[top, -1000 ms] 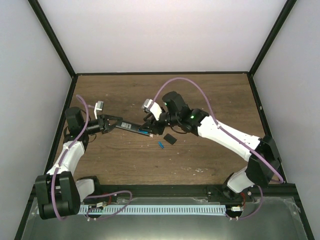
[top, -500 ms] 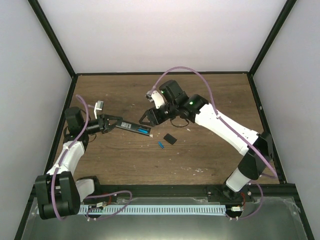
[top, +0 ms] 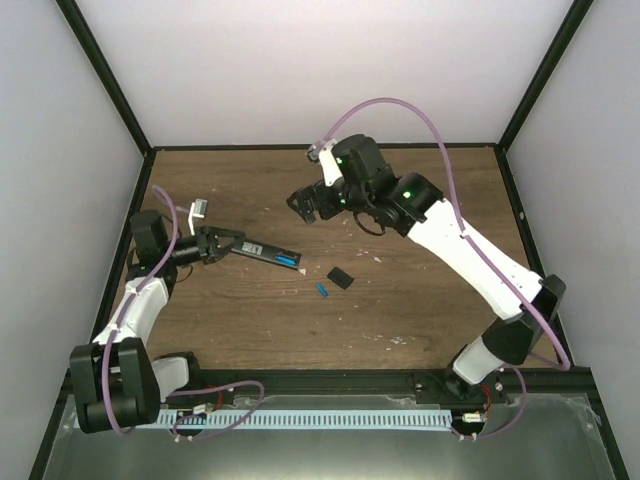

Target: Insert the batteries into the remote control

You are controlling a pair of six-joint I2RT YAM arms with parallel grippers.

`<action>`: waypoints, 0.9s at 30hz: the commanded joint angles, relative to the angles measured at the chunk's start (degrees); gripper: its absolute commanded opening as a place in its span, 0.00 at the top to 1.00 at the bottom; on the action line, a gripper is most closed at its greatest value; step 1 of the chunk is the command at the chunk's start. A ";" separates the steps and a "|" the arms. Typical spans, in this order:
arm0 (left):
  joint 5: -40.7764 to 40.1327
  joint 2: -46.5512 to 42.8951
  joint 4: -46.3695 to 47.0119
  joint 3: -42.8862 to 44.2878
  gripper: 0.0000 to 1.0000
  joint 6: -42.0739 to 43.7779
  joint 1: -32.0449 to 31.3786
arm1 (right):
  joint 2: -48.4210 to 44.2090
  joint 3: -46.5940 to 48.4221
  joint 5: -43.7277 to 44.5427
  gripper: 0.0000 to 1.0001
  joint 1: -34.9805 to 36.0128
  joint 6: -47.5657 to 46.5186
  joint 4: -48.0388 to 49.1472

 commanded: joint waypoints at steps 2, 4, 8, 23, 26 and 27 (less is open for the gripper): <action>0.07 0.67 -1.07 1.54 1.00 2.22 0.14 | -7.94 -4.75 14.28 0.00 -0.50 4.01 11.93; -0.07 0.81 -1.36 1.70 1.00 2.33 0.12 | -10.93 -8.68 9.59 0.00 -1.93 4.75 15.54; -0.53 0.60 -1.52 2.04 1.00 2.39 0.12 | -10.23 -9.97 -2.30 0.00 -5.06 13.05 12.06; -0.90 -0.92 5.06 -0.41 1.00 -2.95 0.17 | -5.68 -22.64 -31.31 0.00 -5.50 30.33 11.96; -1.00 -1.41 5.09 -0.40 1.00 -3.07 0.16 | -3.89 -23.59 -34.42 0.00 -5.20 31.04 13.99; -1.08 -1.46 5.10 -0.42 1.00 -3.09 0.13 | -3.19 -23.73 -35.59 0.00 -5.03 31.10 14.78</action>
